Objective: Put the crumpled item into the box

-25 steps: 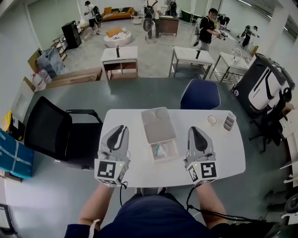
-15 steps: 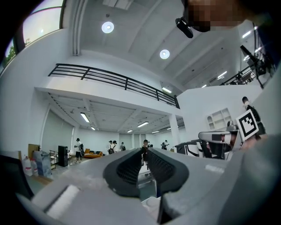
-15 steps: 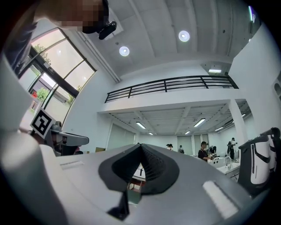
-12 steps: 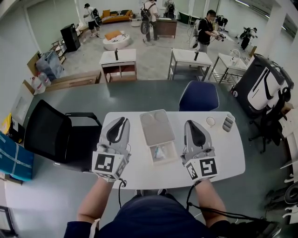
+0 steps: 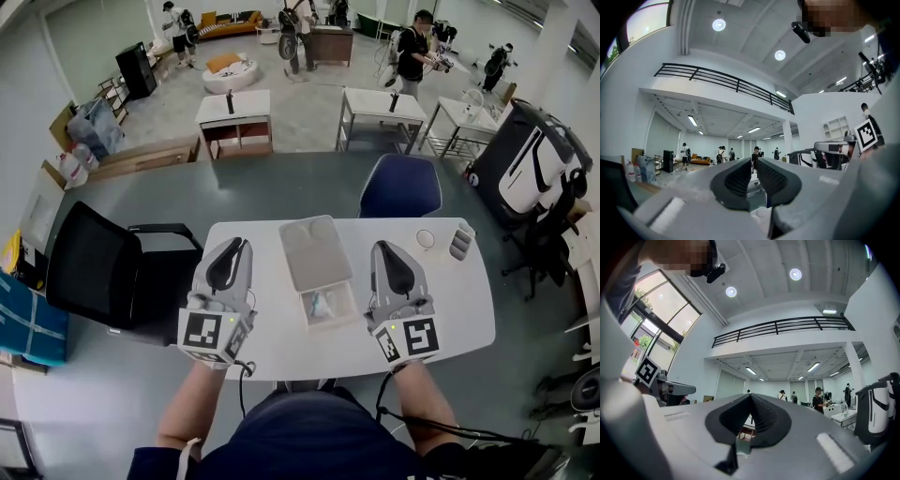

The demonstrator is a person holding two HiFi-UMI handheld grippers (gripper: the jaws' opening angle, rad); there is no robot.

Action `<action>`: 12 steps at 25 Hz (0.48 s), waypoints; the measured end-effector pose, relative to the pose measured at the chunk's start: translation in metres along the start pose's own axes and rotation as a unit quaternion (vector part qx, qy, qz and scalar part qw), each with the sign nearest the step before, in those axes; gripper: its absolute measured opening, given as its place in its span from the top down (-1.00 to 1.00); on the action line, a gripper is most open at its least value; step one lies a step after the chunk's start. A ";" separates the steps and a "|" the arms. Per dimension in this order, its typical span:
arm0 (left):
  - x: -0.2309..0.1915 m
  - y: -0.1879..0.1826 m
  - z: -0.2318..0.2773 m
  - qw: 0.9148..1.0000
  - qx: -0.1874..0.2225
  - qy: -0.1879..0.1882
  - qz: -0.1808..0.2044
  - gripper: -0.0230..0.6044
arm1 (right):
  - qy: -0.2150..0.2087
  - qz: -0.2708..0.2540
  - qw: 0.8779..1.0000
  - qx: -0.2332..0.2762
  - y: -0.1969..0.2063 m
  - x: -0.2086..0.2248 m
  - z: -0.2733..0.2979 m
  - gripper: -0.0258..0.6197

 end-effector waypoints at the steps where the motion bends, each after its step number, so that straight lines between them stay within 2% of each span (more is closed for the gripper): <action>1: 0.000 -0.001 0.001 1.000 -0.001 0.001 0.000 0.79 | -0.001 0.000 1.000 -0.001 0.000 0.000 0.001 0.92; 9: -0.002 -0.006 0.003 1.000 0.009 0.000 0.023 0.79 | -0.005 -0.001 1.000 -0.007 0.003 0.002 0.008 0.92; 12: 0.000 -0.009 0.003 1.000 0.006 -0.001 0.006 0.79 | -0.005 0.000 1.000 -0.007 0.003 0.003 0.009 0.92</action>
Point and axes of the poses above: the fingertips, and each gripper's own axes: z forward along the fingers, x to its right, y out of its underside, the point moved 10 cm from there along -z, backward along the fingers, and after that the axes turned 15 degrees about -x, right-handed, at the moved point
